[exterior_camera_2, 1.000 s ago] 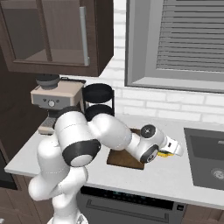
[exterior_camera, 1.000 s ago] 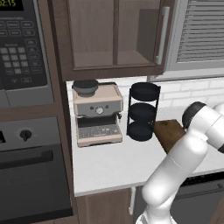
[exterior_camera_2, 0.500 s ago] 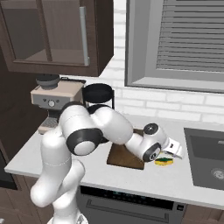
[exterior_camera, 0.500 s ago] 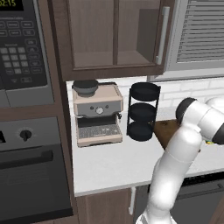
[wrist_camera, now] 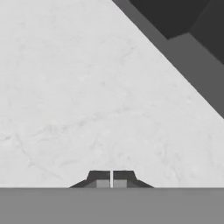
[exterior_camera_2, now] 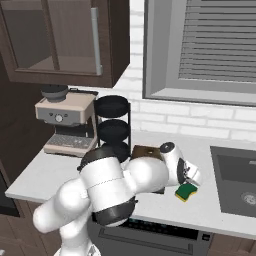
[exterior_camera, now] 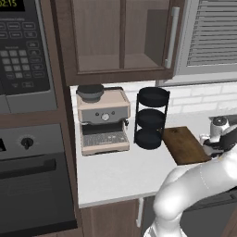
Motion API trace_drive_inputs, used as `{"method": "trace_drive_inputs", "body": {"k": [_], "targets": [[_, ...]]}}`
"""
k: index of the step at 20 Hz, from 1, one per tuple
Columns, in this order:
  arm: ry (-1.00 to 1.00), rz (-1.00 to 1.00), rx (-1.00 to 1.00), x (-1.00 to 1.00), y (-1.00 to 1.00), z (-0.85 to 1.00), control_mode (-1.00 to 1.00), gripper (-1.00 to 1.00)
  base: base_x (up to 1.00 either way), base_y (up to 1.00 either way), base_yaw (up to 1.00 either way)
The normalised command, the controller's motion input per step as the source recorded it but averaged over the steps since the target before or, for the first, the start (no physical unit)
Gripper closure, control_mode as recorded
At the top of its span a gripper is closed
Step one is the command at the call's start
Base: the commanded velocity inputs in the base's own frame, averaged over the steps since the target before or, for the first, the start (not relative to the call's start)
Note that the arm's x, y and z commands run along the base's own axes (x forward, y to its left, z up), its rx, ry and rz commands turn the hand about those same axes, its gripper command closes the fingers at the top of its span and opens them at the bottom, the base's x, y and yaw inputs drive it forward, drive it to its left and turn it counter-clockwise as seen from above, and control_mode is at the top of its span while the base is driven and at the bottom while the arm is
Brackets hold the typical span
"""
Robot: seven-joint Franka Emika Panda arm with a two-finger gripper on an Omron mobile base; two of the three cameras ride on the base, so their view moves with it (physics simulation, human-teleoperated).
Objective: Pick up the sponge from the counter and clean the cutting board by briefly scrubbing or pressing down on the cutting board. Once finished, release the sponge.
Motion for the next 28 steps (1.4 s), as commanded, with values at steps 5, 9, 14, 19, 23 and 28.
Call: {"method": "trace_drive_inputs", "body": {"k": [5, 9, 14, 19, 23, 28], "targets": [[0.01, 0.00, 0.16, -0.34, 0.00, 0.86, -1.00, 1.00, 0.00, 0.00, 0.00], [-0.04, 0.00, 0.20, -0.46, 0.00, 1.00, -1.00, 1.00, 0.00, 0.00, 0.00], [-0.09, 0.05, 0.33, -0.64, 0.11, 1.00, -1.00, 1.00, 0.00, 0.00, 0.00], [-0.13, 0.17, 0.40, -0.61, 0.53, 1.00, -1.00, 1.00, 0.00, 0.00, 0.00], [-0.03, 0.20, 0.38, -0.46, 0.61, 1.00, -1.00, 1.00, 0.00, 0.00, 0.00], [-0.25, 0.20, 0.28, -0.51, 0.86, 0.69, -1.00, 1.00, 0.00, 0.00, 0.00]]}}
